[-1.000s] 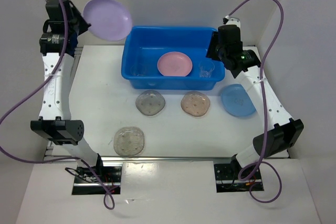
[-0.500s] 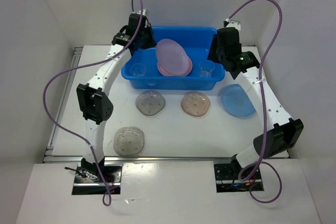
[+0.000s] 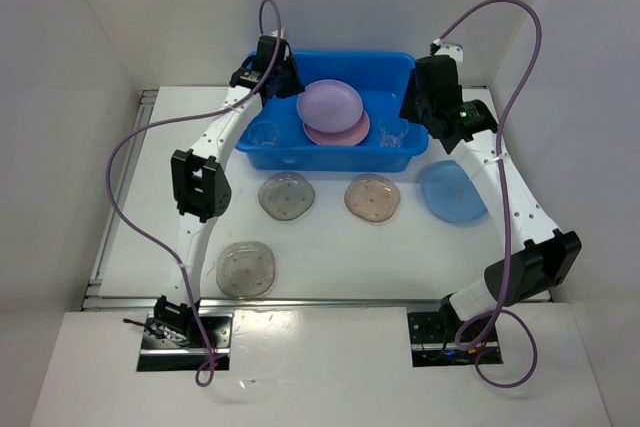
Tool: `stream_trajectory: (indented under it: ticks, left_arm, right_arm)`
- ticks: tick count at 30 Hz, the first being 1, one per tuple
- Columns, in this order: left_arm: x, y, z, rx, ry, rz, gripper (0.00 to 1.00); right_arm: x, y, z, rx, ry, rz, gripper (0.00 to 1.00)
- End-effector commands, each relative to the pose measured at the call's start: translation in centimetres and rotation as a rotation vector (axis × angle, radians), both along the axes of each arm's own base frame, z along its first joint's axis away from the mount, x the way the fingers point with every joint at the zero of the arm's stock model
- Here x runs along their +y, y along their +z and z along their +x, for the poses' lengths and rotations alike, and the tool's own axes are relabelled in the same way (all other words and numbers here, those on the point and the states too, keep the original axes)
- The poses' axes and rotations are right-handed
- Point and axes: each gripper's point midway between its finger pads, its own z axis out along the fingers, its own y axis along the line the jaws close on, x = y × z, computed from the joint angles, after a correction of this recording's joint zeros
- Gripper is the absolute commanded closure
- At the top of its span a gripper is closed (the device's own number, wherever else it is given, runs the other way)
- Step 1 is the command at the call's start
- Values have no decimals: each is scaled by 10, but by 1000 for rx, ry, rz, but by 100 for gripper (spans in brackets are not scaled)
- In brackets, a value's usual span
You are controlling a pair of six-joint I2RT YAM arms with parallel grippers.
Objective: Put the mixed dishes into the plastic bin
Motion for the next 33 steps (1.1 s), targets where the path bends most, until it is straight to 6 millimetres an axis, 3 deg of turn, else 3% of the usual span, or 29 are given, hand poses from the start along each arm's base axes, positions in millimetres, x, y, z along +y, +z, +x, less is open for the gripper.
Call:
stream_trajectory:
  ticks: [1,3,4,6,10,11,13,14,15,16,18,20,22,23,24,26,27,29,31,33]
  left_arm:
    - [-15,27,5,-63,-35,-67,100]
    - [-17,26,2,-52,-47,-70,100]
    - [-16,41,-1,-72,-47,-77,100]
    - [-18,47,-4,-83,-76,-76,99]
    - [-14,108,-26,-170,-124,-80,81]
    - [-12,111,-31,-172,-131,-67,78]
    - [-4,136,-41,-211,-137,-70,75]
    - [-3,139,-45,-207,-137,-69,73]
    - [4,132,-46,-190,-132,-55,73]
    - [6,142,-54,-200,-132,-58,72]
    - [10,138,-59,-183,-148,-68,71]
    - [25,129,-64,-149,-149,-76,71]
    - [38,131,-68,-154,-137,-65,69]
    - [39,121,-72,-125,-136,-60,68]
    - [49,127,-75,-139,-128,-48,66]
    - [60,124,-80,-132,-118,-20,62]
    - [67,132,-86,-148,-114,-13,59]
    - [75,119,-95,-113,-98,27,52]
    - [80,120,-105,-113,-95,43,51]
    - [84,101,-111,-71,-92,66,49]
  right_arm:
    - [-11,13,-10,-31,-36,2,52]
    - [-10,7,-12,-13,-33,9,50]
    - [-12,5,-14,-5,-42,0,49]
    - [-17,-16,-16,61,-69,-31,42]
    - [-54,-78,-35,300,-227,-91,37]
    - [-72,-93,-42,356,-278,-97,37]
    - [-97,-108,-52,424,-346,-103,35]
    - [-123,-114,-55,447,-420,-102,35]
    - [-137,-114,-57,453,-453,-101,35]
    - [-150,-124,-57,484,-487,-92,35]
    - [-172,-133,-61,517,-513,-33,35]
    - [-176,-150,-59,559,-521,-28,35]
    - [-181,-162,-59,601,-526,-37,35]
    - [-181,-170,-58,623,-525,-40,35]
    - [-182,-184,-58,667,-516,-53,35]
    - [-188,-190,-59,709,-532,-53,35]
    - [-190,-199,-60,735,-538,-67,35]
    - [-202,-200,-64,748,-569,-56,35]
    - [-213,-208,-70,779,-608,-58,36]
    - [-229,-211,-76,793,-657,-59,38]
